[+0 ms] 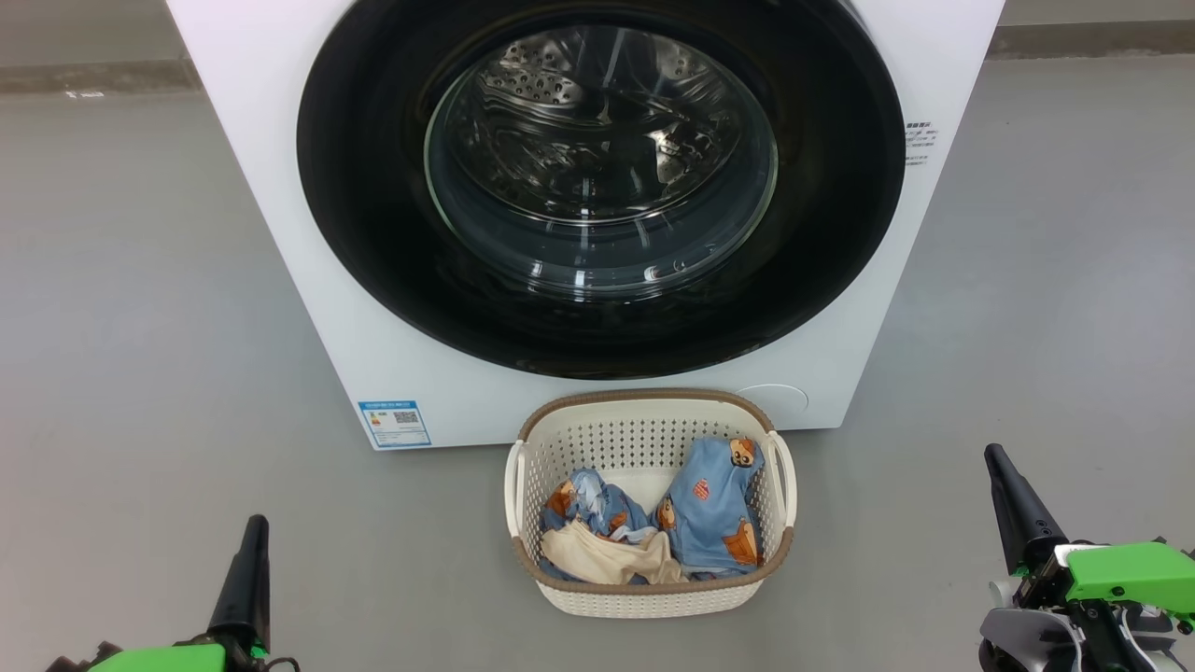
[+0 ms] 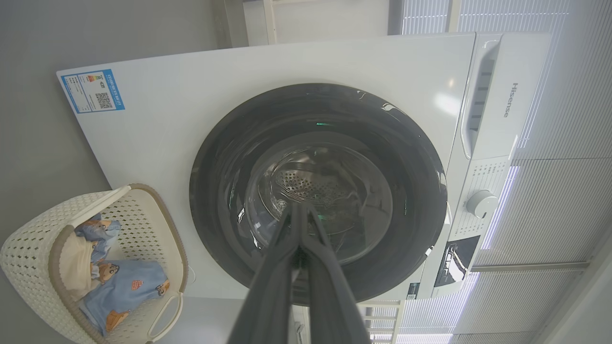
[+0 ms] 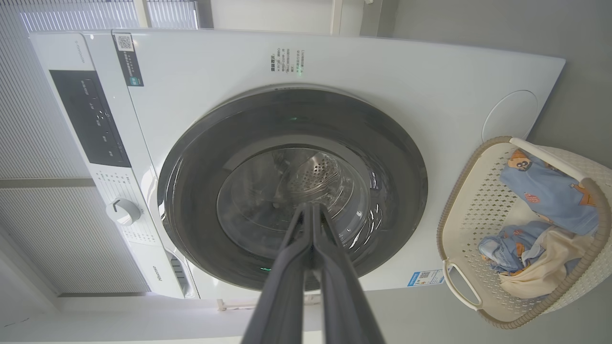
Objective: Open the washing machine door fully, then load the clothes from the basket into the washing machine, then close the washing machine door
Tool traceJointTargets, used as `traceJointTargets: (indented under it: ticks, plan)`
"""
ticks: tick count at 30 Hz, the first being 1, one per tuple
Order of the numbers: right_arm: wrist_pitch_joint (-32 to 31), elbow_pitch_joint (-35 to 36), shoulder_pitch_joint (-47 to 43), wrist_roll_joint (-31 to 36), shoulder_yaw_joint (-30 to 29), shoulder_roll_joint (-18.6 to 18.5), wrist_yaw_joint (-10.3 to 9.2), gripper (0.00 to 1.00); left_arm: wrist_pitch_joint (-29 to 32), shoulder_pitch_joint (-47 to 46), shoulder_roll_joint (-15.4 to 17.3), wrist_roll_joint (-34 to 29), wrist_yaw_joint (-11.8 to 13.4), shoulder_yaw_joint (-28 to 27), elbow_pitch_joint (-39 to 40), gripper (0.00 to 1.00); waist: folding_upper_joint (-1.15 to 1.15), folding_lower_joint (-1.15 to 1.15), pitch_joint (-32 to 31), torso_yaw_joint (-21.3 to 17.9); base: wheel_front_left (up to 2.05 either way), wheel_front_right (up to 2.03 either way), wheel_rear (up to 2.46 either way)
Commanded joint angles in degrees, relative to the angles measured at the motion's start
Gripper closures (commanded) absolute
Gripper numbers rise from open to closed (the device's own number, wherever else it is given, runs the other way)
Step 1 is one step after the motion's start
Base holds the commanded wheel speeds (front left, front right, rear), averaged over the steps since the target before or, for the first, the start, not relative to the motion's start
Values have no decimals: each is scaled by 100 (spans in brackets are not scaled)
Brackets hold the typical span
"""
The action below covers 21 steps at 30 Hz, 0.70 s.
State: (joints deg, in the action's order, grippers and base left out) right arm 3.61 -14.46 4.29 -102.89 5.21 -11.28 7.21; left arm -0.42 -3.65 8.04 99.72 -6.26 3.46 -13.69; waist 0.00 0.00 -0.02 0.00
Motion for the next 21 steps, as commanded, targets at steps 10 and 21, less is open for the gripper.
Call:
traceJointTargets:
  ticks: [10, 21]
  plan:
    - [20, 167, 214, -32, 102, -125, 28, 100, 48, -233, 80, -75, 11, -220, 162, 100, 0, 0, 0, 0, 0, 0, 0]
    - [22, 167, 214, -34, 104, -127, 28, 100, 61, -233, 67, -89, 14, -236, 162, 100, 0, 0, 0, 0, 0, 0, 0]
